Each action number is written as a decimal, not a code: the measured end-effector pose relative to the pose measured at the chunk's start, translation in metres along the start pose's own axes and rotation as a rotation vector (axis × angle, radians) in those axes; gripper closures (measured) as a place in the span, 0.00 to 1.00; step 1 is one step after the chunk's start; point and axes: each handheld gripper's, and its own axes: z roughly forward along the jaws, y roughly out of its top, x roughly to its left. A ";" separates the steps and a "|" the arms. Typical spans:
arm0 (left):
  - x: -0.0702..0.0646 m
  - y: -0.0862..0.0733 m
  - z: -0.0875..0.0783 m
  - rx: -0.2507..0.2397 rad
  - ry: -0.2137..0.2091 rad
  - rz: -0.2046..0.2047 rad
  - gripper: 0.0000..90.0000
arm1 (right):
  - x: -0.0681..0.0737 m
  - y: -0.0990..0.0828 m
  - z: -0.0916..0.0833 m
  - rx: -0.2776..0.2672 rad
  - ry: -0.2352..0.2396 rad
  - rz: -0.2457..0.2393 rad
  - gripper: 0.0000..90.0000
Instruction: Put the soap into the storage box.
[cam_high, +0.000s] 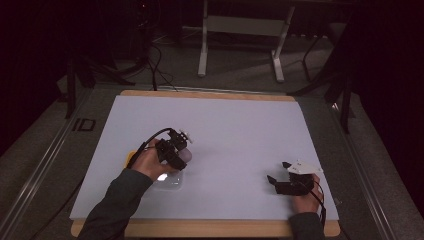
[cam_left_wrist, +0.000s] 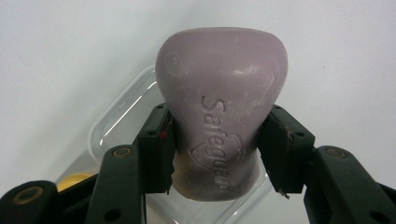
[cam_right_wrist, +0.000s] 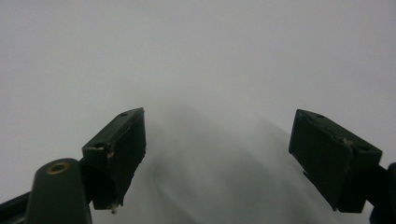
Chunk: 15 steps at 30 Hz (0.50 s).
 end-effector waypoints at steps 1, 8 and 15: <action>0.001 0.000 -0.001 0.002 0.001 0.001 0.55 | 0.000 0.000 0.000 0.001 0.000 0.001 0.21; 0.005 -0.003 -0.003 -0.001 0.001 -0.009 0.55 | 0.000 0.000 0.000 0.001 0.000 0.001 0.20; 0.011 -0.010 -0.006 -0.012 0.003 -0.031 0.55 | 0.000 0.000 0.000 0.000 0.001 -0.001 0.21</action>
